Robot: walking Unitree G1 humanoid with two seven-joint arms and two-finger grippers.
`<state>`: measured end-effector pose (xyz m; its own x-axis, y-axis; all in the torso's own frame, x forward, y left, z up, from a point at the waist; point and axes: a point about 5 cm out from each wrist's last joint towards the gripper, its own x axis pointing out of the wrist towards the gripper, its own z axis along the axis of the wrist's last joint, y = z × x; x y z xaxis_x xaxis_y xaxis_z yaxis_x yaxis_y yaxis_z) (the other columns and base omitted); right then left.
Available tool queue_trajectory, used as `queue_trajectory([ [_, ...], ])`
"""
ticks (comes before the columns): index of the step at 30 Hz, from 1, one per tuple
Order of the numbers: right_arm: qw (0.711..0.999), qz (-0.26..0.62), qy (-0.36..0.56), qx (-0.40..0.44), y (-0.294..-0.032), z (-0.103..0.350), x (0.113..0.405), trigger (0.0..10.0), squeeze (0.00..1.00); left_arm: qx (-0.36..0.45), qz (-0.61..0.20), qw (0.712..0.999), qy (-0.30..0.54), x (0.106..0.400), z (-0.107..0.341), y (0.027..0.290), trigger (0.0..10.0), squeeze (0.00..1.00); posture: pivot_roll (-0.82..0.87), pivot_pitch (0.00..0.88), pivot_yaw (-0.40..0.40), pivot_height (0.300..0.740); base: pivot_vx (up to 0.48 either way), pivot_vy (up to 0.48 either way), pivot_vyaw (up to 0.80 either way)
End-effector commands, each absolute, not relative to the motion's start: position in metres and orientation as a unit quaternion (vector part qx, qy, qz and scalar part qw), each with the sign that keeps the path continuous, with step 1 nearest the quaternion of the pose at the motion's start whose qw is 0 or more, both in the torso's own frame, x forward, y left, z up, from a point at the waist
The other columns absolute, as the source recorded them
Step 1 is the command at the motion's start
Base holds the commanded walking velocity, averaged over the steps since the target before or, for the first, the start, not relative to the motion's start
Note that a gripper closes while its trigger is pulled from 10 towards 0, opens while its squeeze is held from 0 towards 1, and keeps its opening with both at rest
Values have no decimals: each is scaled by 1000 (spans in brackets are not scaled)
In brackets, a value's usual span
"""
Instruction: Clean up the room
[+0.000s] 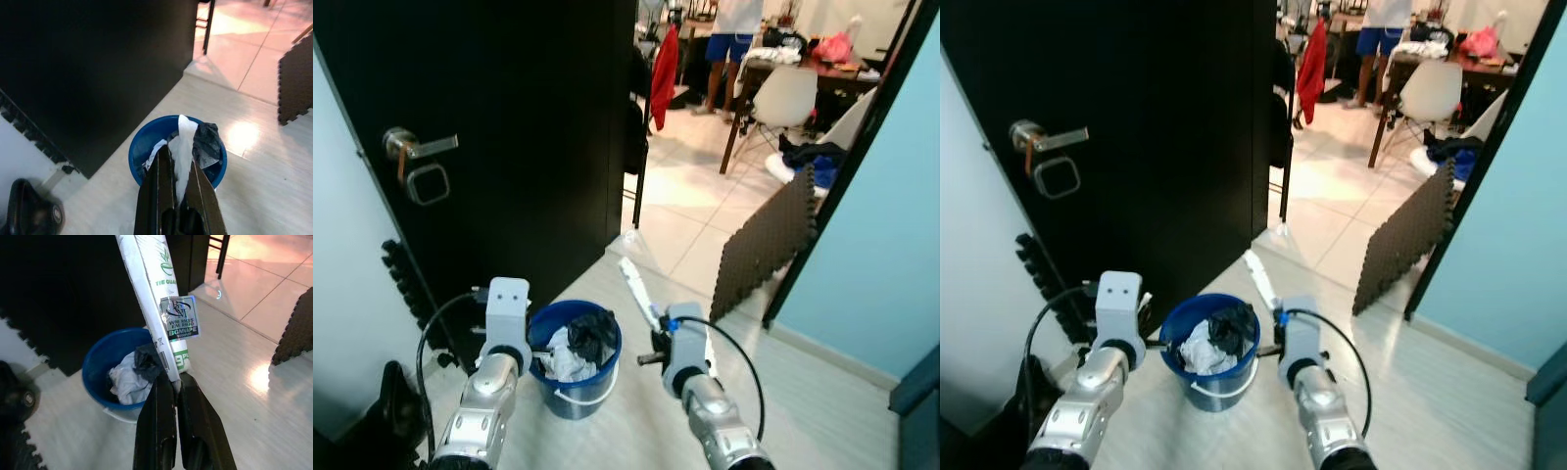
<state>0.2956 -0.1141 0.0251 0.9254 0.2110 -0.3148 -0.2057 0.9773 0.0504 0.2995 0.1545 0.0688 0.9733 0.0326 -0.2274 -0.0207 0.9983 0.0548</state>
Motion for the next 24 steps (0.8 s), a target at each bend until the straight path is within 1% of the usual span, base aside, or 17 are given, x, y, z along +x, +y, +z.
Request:
queue_trajectory([
  [1, 980, 113, 165, 5, -112, 24, 295, 10000, 0, 28, 13, 992, 123, 298, 66, 155, 10000, 0, 84, 0, -23, 740, 394, 0, 0],
  [3, 979, 114, 167, 4, -112, 23, 295, 10000, 0, 29, 12, 992, 123, 299, 66, 154, 10000, 0, 84, 0, -23, 740, 390, 0, 0],
  [6, 982, 87, 169, 20, -117, 23, 296, 10000, 0, 30, 12, 992, 123, 300, 67, 155, 10000, 0, 84, 0, -20, 740, 390, 0, 0],
  [10, 982, 75, 172, 26, -121, 22, 296, 10000, 0, 31, 11, 992, 122, 301, 67, 156, 10000, 0, 84, 0, -13, 740, 387, 0, 0],
  [24, 982, 71, 173, 25, -124, 22, 297, 10000, 0, 37, 3, 992, 125, 304, 68, 155, 10000, 0, 83, 0, -16, 740, 376, 0, 0],
])
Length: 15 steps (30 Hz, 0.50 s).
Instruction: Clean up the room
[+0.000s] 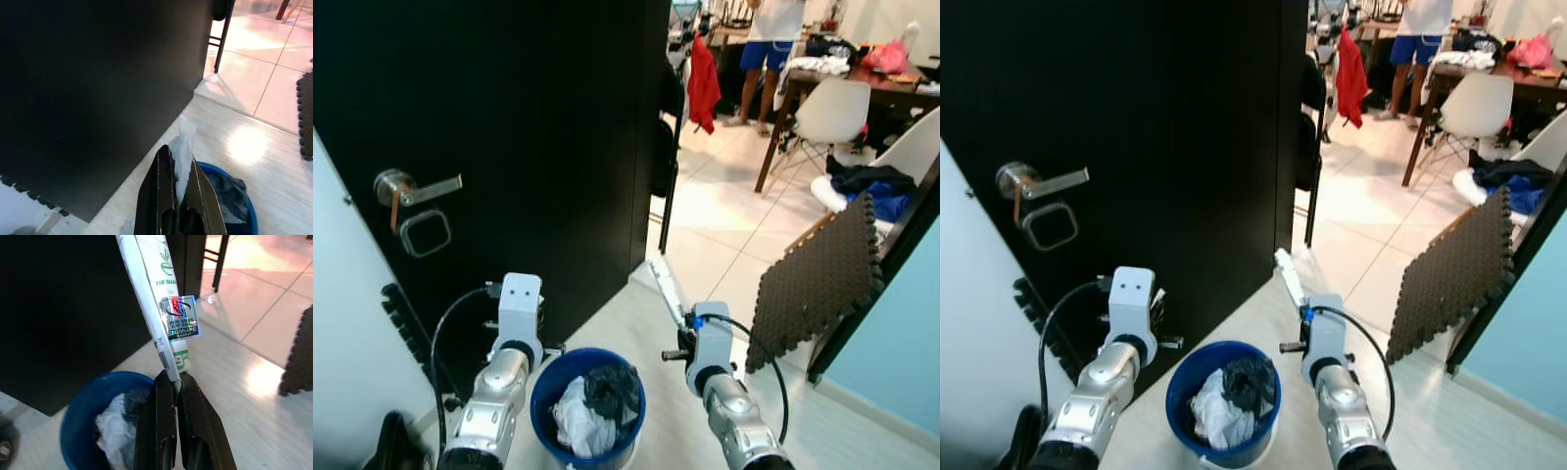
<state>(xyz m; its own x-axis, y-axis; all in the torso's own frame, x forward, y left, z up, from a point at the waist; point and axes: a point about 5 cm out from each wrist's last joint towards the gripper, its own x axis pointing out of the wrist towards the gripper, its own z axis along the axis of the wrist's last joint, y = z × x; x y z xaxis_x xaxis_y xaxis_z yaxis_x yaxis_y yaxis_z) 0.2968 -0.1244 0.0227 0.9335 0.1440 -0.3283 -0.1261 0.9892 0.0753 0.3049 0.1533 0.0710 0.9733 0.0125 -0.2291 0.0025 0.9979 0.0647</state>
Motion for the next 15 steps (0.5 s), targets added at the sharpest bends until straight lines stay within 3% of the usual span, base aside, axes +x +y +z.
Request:
queue_trajectory([
  [1, 982, 72, 173, 25, -123, 22, 297, 10000, 0, 37, 3, 992, 125, 304, 68, 155, 10000, 0, 83, 0, -16, 740, 368, 0, 0],
  [6, 982, 75, 174, 24, -122, 23, 298, 10000, 0, 36, 5, 992, 124, 304, 68, 155, 10000, 0, 87, 0, -22, 740, 355, 0, 0],
  [15, 981, 82, 176, 23, -120, 23, 299, 10000, 0, 41, 13, 993, 114, 303, 69, 156, 10000, 0, 89, 0, -24, 740, 0, 0, 0],
])
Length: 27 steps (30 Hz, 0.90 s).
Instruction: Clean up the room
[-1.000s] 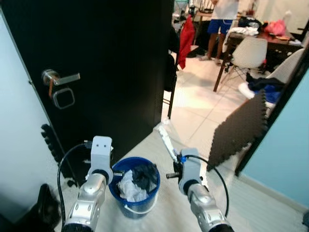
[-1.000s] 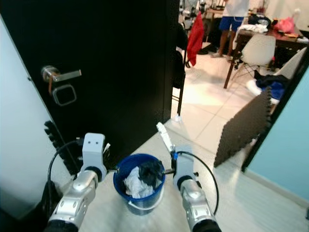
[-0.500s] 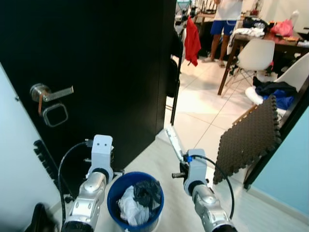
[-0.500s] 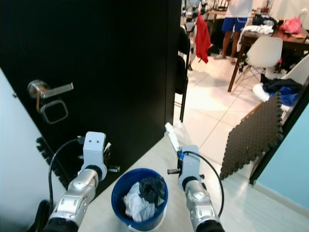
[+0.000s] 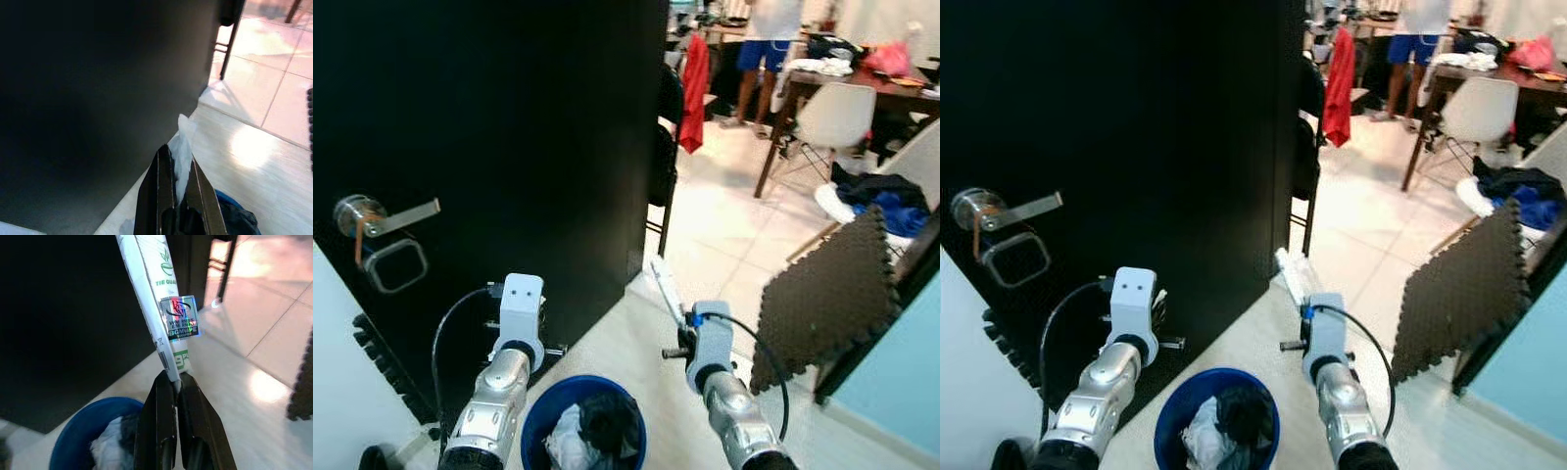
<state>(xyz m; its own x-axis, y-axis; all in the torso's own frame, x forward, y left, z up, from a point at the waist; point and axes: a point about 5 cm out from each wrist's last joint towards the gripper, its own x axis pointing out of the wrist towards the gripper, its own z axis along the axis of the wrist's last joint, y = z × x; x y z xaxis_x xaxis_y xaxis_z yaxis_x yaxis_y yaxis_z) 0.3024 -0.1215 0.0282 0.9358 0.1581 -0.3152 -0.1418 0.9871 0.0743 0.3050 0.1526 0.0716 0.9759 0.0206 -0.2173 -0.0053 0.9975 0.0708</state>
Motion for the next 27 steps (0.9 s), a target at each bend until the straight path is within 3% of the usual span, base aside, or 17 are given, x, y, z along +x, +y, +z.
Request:
queue_trajectory([
  [1, 981, 82, 176, 23, -120, 23, 299, 10000, 0, 41, 13, 993, 114, 303, 69, 156, 10000, 0, 89, 0, -24, 740, 0, 0, 0],
  [8, 978, 94, 183, 13, -121, 21, 299, 10000, 0, 72, 0, 991, 113, 304, 68, 157, 10000, 0, 89, 0, -33, 740, 0, 0, 0],
  [12, 971, 116, 205, -25, -120, 16, 299, 10000, 0, 134, -46, 979, 146, 302, 58, 157, 10000, 0, 89, 26, -42, 740, 0, 0, 0],
  [14, 962, 134, 227, -73, -119, 11, 301, 10000, 0, 211, -95, 957, 175, 297, 46, 160, 10000, 0, 83, 60, -46, 740, 0, 0, 0],
  [16, 962, 134, 227, -73, -119, 11, 301, 10000, 0, 211, -95, 957, 175, 297, 46, 160, 10000, 0, 83, 60, -46, 740, 0, 0, 0],
  [18, 954, 153, 241, -94, -116, 9, 301, 10000, 0, 244, -110, 946, 184, 293, 42, 166, 10000, 0, 79, 94, -56, 740, 0, 0, 0],
  [19, 944, 174, 254, -119, -112, 5, 299, 10000, 0, 263, -115, 939, 190, 287, 39, 174, 10000, 0, 92, 174, -92, 740, 0, 0, 0],
  [24, 929, 200, 276, -146, -104, 0, 297, 10000, 0, 271, -110, 937, 190, 279, 34, 186, 10000, 0, 106, 228, -112, 740, 0, 0, 0],
  [27, 912, 229, 292, -174, -96, -5, 293, 10000, 0, 280, -109, 935, 188, 274, 29, 191, 10000, 0, 94, 321, -142, 740, 0, 0, 0],
])
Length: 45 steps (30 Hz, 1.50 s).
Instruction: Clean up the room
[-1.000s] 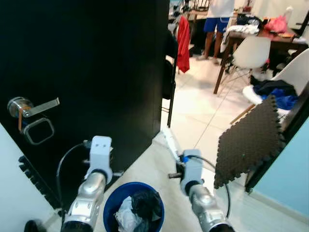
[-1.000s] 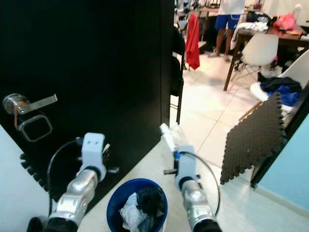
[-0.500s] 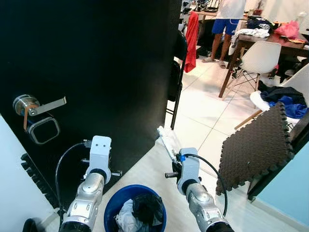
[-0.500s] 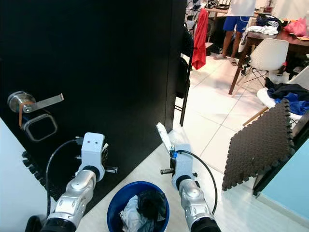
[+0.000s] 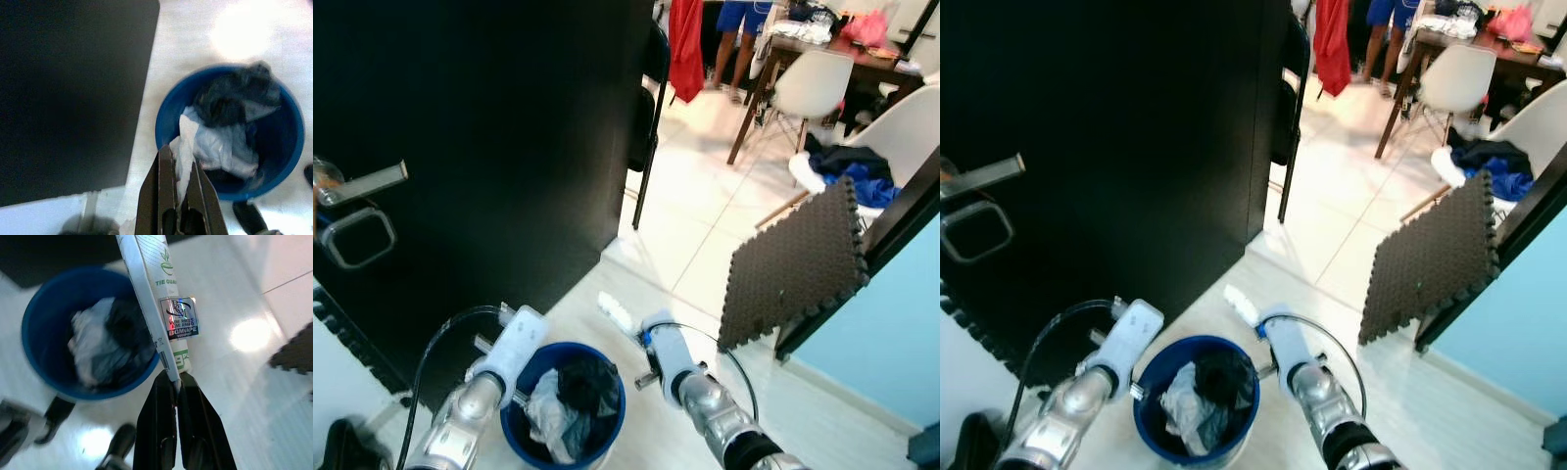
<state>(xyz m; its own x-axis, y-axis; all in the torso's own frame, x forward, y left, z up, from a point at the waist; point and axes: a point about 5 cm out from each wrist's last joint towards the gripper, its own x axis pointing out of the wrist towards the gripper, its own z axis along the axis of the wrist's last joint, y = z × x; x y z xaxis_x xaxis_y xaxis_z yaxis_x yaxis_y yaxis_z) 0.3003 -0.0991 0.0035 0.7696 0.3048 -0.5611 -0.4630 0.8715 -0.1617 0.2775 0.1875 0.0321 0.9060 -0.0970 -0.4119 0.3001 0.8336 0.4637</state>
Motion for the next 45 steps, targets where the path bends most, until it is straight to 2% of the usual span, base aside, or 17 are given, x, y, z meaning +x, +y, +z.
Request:
queue_trajectory([
  [1, 912, 229, 292, -174, -96, -5, 293, 10000, 0, 280, -109, 935, 188, 274, 29, 191, 10000, 0, 94, 321, -142, 740, 0, 0, 0],
  [2, 902, 240, 299, -200, -93, -6, 292, 10000, 0, 268, -96, 941, 184, 273, 28, 192, 10000, 0, 79, 363, -163, 740, 0, 0, 0],
  [3, 895, 246, 303, -217, -91, -8, 291, 10000, 0, 258, -86, 945, 181, 273, 28, 193, 10000, 0, 76, 369, -165, 740, 0, 0, 0],
  [6, 898, 224, 302, -228, -95, -6, 294, 10000, 0, 241, -71, 952, 177, 276, 27, 194, 10000, 0, 60, 394, -177, 740, 0, 0, 0],
  [8, 911, 190, 297, -213, -101, -3, 298, 10000, 0, 243, -62, 953, 171, 282, 25, 193, 10000, 0, 25, 411, -179, 740, 0, 0, 0],
  [14, 921, 169, 294, -194, -107, -4, 296, 10000, 0, 241, -58, 956, 157, 290, 26, 188, 10000, 0, -5, 400, -169, 740, 0, 0, 0],
  [15, 930, 145, 285, -182, -115, -7, 288, 10000, 0, 242, -76, 958, 134, 300, 31, 176, 10000, 0, -38, 401, -147, 740, 0, 0, 0],
  [22, 942, 115, 262, -174, -126, -6, 276, 10000, 0, 254, -114, 954, 108, 309, 38, 157, 10000, 0, -67, 392, -114, 740, 0, 0, 0],
  [27, 948, 86, 254, -170, -138, -5, 265, 10000, 0, 231, -135, 958, 100, 316, 42, 140, 10000, 0, -70, 382, -93, 740, 0, 0, 0],
  [36, 952, 78, 250, -158, -132, -2, 268, 10000, 0, 219, -143, 962, 81, 324, 48, 135, 10000, 0, -67, 383, -90, 740, 0, 0, 0],
  [37, 952, 78, 249, -157, -132, 0, 268, 10000, 0, 218, -143, 963, 74, 326, 50, 136, 10000, 118, -65, 381, -93, 740, 0, 0, 0],
  [38, 952, 78, 249, -157, -132, 0, 268, 10000, 0, 218, -143, 963, 74, 326, 50, 136, 10000, 118, -65, 381, -93, 740, 0, 0, 0],
  [39, 953, 79, 248, -156, -131, 1, 269, 10000, 0, 215, -148, 963, 64, 327, 53, 135, 10000, 741, -62, 383, -96, 740, 0, 0, 0],
  [40, 953, 79, 248, -156, -131, 1, 269, 10000, 0, 215, -148, 963, 64, 327, 53, 135, 10000, 741, -62, 383, -96, 740, 0, 0, 0],
  [41, 953, 81, 247, -155, -130, 2, 269, 10000, 0, 214, -151, 963, 55, 328, 55, 135, 10000, 1000, -61, 383, -97, 740, 0, 0, 0],
  [45, 953, 85, 246, -155, -129, 5, 268, 10000, 0, 210, -157, 964, 47, 329, 58, 134, 10000, 1000, -57, 384, -101, 740, 0, 0, 0],
])
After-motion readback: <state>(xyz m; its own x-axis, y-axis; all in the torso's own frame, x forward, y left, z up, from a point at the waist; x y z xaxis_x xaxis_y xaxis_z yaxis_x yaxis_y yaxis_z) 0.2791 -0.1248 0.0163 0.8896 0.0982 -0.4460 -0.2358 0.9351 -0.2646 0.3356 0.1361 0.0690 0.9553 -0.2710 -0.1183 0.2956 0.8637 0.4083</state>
